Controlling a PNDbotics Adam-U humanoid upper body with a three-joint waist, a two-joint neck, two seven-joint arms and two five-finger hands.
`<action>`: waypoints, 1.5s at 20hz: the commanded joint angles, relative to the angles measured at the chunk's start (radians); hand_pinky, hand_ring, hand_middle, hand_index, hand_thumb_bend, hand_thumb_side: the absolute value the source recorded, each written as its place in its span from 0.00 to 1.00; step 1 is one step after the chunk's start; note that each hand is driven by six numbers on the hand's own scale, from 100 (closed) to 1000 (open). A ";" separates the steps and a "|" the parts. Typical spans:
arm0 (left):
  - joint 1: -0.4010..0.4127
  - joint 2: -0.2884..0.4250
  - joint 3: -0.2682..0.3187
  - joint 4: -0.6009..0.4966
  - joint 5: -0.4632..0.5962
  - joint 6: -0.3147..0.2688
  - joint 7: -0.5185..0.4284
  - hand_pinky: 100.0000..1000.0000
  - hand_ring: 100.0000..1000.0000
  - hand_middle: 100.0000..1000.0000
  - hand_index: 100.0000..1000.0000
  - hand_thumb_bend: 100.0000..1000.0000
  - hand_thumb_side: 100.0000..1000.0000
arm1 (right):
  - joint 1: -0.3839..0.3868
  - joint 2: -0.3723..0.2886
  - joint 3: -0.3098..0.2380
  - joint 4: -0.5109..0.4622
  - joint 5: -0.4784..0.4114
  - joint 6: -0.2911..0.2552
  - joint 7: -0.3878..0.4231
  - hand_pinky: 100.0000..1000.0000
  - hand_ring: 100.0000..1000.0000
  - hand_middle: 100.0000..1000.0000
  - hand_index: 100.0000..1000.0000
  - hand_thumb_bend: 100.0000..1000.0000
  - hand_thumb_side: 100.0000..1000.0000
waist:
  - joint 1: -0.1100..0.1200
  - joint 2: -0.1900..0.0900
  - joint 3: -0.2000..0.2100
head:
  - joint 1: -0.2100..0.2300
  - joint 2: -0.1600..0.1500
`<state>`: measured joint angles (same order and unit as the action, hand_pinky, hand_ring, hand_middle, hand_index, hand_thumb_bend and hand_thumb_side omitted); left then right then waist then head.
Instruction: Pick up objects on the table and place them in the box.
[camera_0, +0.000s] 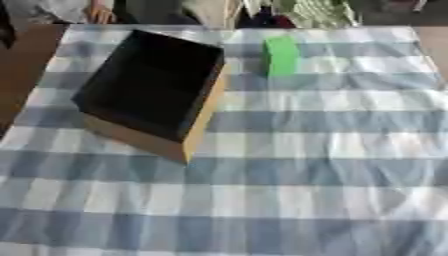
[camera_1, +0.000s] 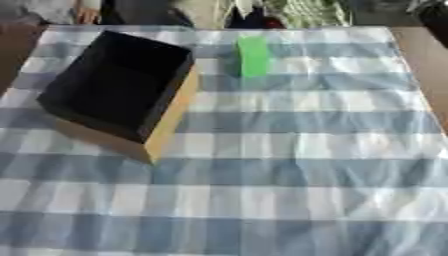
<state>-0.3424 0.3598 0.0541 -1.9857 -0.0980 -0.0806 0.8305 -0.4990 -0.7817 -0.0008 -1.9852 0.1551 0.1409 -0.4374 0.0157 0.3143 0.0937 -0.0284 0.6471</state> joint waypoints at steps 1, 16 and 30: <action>-0.008 0.023 0.005 -0.014 0.003 0.001 -0.002 0.57 0.66 0.53 0.69 0.20 0.33 | -0.021 -0.073 -0.021 -0.015 -0.022 0.044 0.003 0.85 0.81 0.73 0.79 0.00 0.32 | -0.003 -0.017 0.002 | -0.002 -0.007; -0.007 0.030 -0.015 -0.014 0.011 0.005 -0.027 0.57 0.66 0.53 0.69 0.20 0.33 | -0.291 -0.157 0.057 0.287 0.041 0.267 0.197 0.87 0.88 0.80 0.85 0.00 0.25 | -0.014 -0.048 0.021 | -0.022 0.016; -0.016 0.034 -0.025 -0.014 0.018 0.005 -0.041 0.57 0.66 0.53 0.69 0.20 0.33 | -0.836 0.211 0.128 1.048 0.753 0.294 0.469 0.92 0.95 0.86 0.89 0.00 0.37 | -0.020 -0.034 0.046 | -0.049 -0.010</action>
<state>-0.3441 0.3691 0.0287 -1.9857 -0.0800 -0.0738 0.7945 -1.3033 -0.5775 0.1474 -0.9712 0.8533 0.4534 0.0187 -0.0050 0.3001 0.1404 -0.0729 0.6482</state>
